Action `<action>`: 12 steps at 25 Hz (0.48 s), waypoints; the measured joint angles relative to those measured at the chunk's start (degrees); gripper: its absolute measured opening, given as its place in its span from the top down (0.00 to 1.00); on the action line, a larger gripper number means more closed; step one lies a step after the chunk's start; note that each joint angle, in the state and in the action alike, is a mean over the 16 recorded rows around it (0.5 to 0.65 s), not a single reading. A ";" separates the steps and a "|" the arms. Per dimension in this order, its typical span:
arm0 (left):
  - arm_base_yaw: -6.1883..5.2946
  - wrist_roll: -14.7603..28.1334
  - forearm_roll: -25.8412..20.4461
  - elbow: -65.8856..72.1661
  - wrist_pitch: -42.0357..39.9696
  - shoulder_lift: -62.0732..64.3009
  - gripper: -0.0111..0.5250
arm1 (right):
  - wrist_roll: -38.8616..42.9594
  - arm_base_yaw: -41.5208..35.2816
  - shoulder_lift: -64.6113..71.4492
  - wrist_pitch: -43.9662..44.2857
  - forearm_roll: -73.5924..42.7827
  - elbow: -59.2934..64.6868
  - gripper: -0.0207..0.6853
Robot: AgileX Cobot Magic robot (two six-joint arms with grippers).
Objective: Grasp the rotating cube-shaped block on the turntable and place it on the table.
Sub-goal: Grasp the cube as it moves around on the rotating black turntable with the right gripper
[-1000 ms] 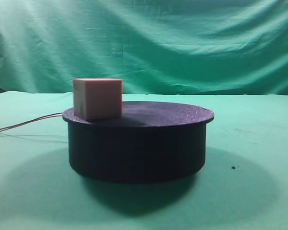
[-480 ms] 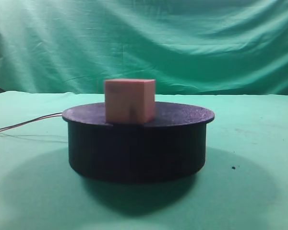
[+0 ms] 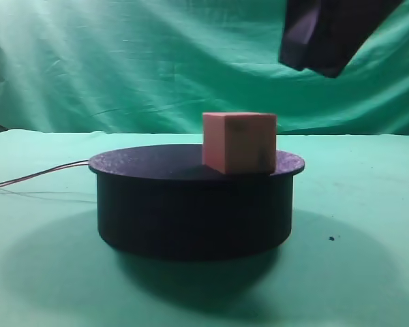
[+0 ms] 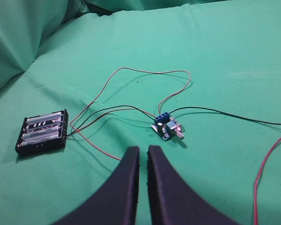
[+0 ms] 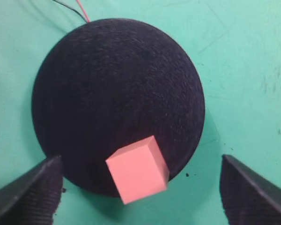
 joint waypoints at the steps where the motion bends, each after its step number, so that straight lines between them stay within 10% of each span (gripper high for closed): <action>1: 0.00 0.00 0.00 0.00 0.00 0.00 0.98 | 0.47 0.00 0.57 0.01 0.21 -0.34 0.22; 12: 0.00 0.00 0.00 0.00 0.00 0.00 0.98 | 4.36 -1.67 5.66 -0.57 -0.57 -2.34 0.45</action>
